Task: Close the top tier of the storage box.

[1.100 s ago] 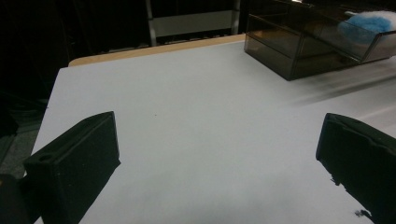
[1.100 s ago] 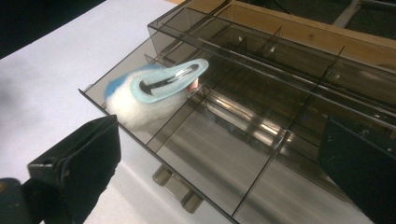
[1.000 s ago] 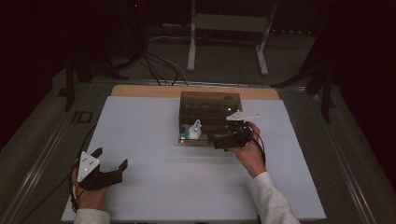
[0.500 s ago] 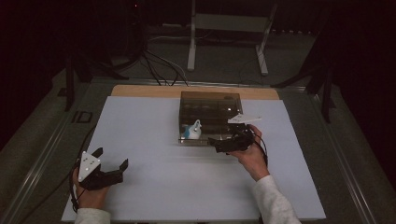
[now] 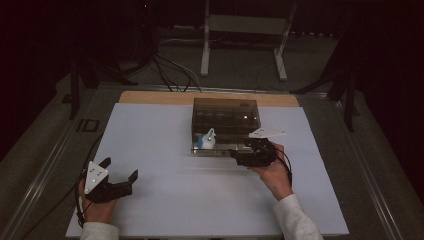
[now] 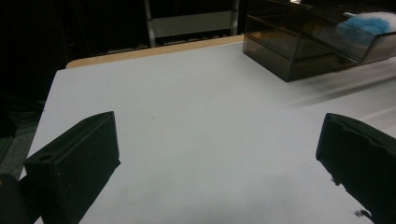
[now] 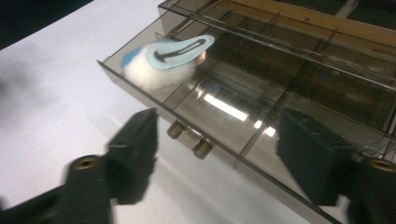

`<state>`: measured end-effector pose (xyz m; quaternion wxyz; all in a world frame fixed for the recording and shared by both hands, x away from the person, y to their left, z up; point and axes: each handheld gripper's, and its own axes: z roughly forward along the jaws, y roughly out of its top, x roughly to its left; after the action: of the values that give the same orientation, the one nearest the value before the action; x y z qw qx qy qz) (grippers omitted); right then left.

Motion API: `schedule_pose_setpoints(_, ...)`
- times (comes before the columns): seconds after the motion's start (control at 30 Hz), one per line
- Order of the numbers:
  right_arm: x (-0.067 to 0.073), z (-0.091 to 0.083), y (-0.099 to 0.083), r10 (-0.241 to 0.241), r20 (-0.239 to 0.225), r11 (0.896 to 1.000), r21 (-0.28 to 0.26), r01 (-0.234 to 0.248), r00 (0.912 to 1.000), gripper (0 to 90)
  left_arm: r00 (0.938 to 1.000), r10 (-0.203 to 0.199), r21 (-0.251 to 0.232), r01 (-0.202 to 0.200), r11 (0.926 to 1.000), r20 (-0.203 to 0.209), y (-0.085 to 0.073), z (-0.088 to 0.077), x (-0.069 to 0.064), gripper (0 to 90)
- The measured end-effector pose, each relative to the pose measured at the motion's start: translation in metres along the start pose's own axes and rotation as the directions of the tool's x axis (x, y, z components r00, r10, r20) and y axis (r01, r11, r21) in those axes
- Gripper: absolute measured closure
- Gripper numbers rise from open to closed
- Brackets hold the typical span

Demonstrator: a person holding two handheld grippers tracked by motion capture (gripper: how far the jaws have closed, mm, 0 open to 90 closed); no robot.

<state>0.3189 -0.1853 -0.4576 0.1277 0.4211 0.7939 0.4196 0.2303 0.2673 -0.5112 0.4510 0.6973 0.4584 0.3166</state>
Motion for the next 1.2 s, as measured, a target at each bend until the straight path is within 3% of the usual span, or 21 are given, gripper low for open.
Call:
schedule_pose_setpoints(0.33, 0.004, -0.004, -0.010, -0.027, 0.055, 0.999, -0.015, 0.028, 0.9981, 60.7, 1.0000, 0.001, 0.004, -0.001, 1.0000, 0.001, 0.000, 0.001, -0.001, 0.6)
schedule_pose_setpoints(0.47, 0.005, -0.005, -0.012, -0.019, 0.065, 0.999, -0.024, 0.021, 0.9977, 63.5, 1.0000, 0.002, 0.006, -0.002, 1.0000, 0.002, 0.000, 0.001, -0.001, 0.6)
schedule_pose_setpoints(0.73, 0.008, -0.005, -0.019, -0.003, 0.057, 0.999, -0.031, 0.005, 0.9984, 81.1, 1.0000, 0.002, 0.007, -0.002, 1.0000, 0.000, 0.000, 0.000, -0.001, 0.6)
schedule_pose_setpoints(0.83, 0.011, -0.005, -0.021, -0.020, 0.057, 0.999, -0.031, 0.022, 0.9982, 89.5, 1.0000, 0.001, 0.003, -0.001, 1.0000, -0.003, 0.000, 0.000, -0.001, 0.6)
schedule_pose_setpoints(1.2, 0.018, 0.002, -0.031, -0.053, 0.078, 0.998, -0.035, 0.055, 0.9956, 90.0, 1.0000, -0.001, 0.002, 0.001, 1.0000, -0.004, -0.001, -0.002, 0.000, 0.7)
